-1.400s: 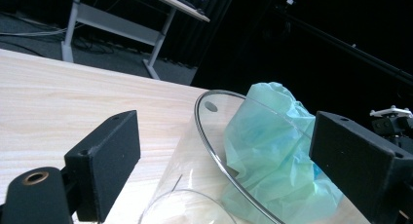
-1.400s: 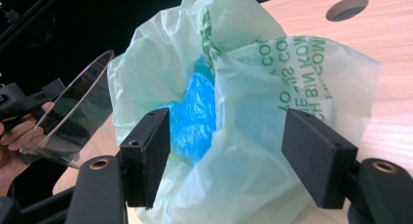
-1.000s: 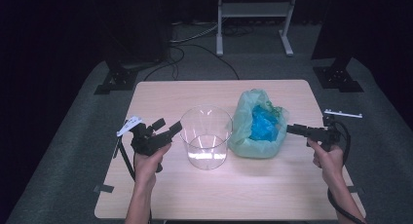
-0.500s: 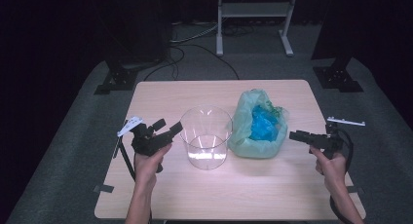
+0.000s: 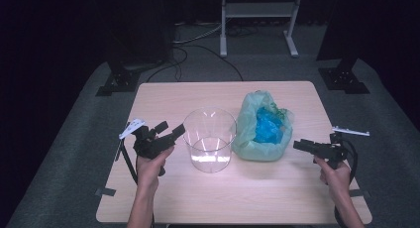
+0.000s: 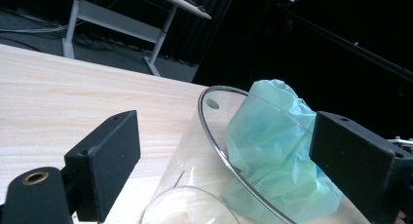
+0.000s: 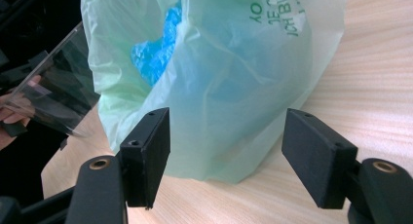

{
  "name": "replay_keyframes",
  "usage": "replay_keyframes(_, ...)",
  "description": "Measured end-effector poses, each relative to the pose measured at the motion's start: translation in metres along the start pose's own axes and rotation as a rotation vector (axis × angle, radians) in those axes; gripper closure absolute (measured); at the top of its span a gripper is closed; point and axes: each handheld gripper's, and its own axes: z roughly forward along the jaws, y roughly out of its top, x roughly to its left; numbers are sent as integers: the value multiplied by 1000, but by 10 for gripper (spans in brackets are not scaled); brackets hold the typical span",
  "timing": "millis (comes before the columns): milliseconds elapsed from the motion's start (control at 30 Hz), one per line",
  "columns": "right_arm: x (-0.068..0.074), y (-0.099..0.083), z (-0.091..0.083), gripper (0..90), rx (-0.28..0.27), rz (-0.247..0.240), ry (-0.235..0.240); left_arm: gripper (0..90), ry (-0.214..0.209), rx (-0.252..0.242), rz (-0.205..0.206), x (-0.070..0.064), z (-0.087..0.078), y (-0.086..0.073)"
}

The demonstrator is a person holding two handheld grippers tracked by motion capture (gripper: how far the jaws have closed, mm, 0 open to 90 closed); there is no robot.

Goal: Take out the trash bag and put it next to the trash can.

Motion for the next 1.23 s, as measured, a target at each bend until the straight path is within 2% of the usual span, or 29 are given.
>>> replay_keyframes(867,2,-27,-14,340,-22,-33,-53,102,1,2,-1,0,0,-1)
replay_keyframes(1067,5,-36,-17,340,-29,-36,-60,101,-2,2,0,0,-1,0)
replay_keyframes(1233,11,-43,-22,342,-55,-46,-68,102,-9,-3,4,-2,-1,1)
